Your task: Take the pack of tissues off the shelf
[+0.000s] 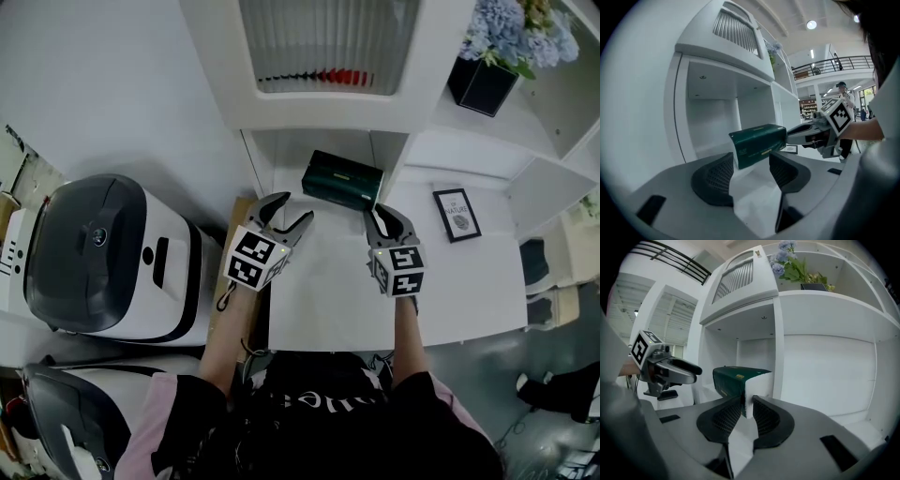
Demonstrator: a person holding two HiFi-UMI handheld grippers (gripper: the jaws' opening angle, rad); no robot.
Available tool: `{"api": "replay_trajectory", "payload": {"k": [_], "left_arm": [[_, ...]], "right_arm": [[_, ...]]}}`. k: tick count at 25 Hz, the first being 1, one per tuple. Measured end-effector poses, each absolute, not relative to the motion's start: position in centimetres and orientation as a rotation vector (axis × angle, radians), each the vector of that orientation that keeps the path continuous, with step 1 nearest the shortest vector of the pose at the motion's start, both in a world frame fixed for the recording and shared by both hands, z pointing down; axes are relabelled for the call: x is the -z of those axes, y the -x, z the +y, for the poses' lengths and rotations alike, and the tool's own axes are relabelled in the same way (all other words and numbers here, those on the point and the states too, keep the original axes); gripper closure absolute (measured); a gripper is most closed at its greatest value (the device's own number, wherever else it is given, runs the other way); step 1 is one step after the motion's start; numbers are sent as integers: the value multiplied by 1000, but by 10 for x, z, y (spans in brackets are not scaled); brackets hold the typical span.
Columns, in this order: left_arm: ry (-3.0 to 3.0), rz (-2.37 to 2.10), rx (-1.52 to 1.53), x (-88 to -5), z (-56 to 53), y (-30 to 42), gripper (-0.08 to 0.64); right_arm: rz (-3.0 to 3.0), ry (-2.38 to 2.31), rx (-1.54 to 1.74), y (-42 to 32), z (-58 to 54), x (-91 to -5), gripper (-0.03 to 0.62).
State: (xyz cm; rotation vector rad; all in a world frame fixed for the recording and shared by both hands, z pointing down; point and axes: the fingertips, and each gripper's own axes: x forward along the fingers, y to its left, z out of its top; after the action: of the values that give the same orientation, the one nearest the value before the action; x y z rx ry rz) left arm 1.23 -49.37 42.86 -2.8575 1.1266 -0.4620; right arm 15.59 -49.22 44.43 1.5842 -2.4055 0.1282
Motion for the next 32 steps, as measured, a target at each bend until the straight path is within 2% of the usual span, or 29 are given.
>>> {"api": "replay_trajectory", "payload": {"k": [5,13,32], "left_arm": [[2864,1105,534,-442,-521,-24,305],[2931,966,434,-439,-533,-34,302],[2826,968,393,-424,-483,-43,345]], "right_arm": [[-2419,-1579,-136,-159,-485,-446,494],[-2456,-1577,-150,-164,-486,-444,500],[-2397,-1614,-154,-166,-456,-446,503]]}}
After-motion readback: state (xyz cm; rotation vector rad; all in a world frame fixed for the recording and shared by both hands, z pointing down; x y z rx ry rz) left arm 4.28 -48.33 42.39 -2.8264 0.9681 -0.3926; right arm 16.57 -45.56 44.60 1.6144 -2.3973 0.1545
